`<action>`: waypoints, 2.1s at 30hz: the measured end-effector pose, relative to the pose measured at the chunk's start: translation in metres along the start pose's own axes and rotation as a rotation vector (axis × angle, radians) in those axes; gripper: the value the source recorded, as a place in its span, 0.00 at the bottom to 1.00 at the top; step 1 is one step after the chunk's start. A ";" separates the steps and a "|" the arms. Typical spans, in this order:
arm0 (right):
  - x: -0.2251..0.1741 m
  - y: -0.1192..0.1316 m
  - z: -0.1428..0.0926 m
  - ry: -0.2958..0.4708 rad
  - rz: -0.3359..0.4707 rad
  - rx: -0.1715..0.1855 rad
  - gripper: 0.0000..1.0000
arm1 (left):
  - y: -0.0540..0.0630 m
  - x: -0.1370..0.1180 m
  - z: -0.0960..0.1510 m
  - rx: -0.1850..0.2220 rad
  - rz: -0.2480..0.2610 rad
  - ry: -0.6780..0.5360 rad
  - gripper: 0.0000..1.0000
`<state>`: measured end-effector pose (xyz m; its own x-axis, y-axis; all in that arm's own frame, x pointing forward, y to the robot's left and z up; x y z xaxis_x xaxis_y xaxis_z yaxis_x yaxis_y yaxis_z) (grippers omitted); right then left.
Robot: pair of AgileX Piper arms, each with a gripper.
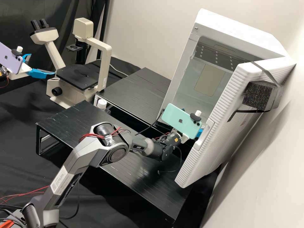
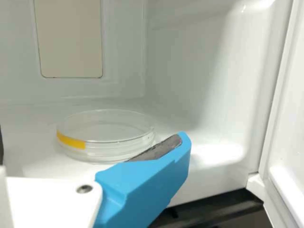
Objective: Take out the petri dish and place it under the microscope.
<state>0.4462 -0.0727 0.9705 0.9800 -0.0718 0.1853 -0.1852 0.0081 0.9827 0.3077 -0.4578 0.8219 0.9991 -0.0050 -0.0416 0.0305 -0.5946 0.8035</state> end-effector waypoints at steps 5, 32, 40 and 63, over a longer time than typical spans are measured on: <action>0.005 -0.002 0.004 0.000 0.000 0.000 1.00 | 0.000 0.000 0.000 0.000 0.000 0.000 1.00; 0.022 0.012 0.017 -0.009 -0.038 0.023 1.00 | 0.000 0.000 0.000 0.000 0.000 0.000 1.00; 0.028 0.013 0.014 0.005 -0.068 0.004 1.00 | 0.000 0.000 0.000 0.000 0.000 0.000 1.00; 0.035 0.014 0.009 -0.003 -0.086 -0.027 0.00 | 0.000 0.000 0.000 0.000 0.000 0.000 1.00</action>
<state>0.4772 -0.0837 0.9909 0.9920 -0.0765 0.1007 -0.0988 0.0286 0.9947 0.3077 -0.4578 0.8219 0.9991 -0.0050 -0.0416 0.0305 -0.5946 0.8035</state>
